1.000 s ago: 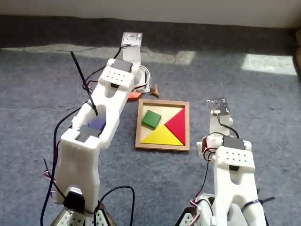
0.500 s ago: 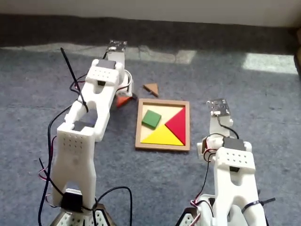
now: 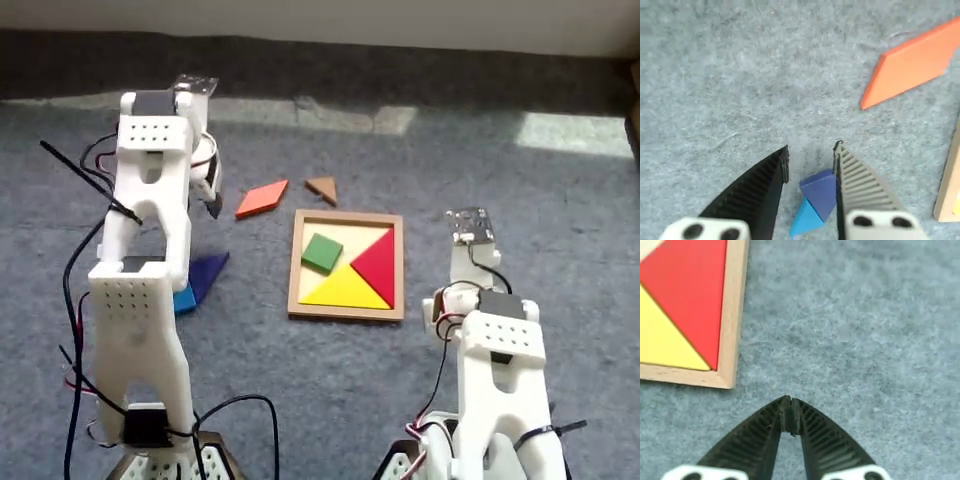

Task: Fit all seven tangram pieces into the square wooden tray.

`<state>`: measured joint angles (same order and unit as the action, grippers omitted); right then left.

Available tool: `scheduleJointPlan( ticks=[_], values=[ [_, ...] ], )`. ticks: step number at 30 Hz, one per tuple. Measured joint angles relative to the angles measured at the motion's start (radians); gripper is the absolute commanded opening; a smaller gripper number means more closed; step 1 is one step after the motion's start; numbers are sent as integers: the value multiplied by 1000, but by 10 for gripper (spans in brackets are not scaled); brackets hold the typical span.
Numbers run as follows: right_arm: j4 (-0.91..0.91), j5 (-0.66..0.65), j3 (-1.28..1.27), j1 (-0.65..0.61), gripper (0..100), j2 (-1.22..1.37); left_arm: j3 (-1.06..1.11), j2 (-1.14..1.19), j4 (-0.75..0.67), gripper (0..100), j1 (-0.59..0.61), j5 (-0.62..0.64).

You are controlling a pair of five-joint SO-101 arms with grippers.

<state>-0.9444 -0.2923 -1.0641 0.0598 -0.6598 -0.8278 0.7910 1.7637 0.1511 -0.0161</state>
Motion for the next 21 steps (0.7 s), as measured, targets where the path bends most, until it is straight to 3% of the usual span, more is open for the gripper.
scheduleJointPlan(
  ticks=[8, 16, 21],
  values=[
    [-49, 0, 376, 26, 5, 381, 89, -273, 9, 95, 91, -6],
    [-92, 0, 858, 25, 5, 924, 373, -552, 9, 95, 141, -6],
    [-100, -2, 1036, -44, 5, 1128, 566, -704, -35, 95, 167, -6]
  ],
)
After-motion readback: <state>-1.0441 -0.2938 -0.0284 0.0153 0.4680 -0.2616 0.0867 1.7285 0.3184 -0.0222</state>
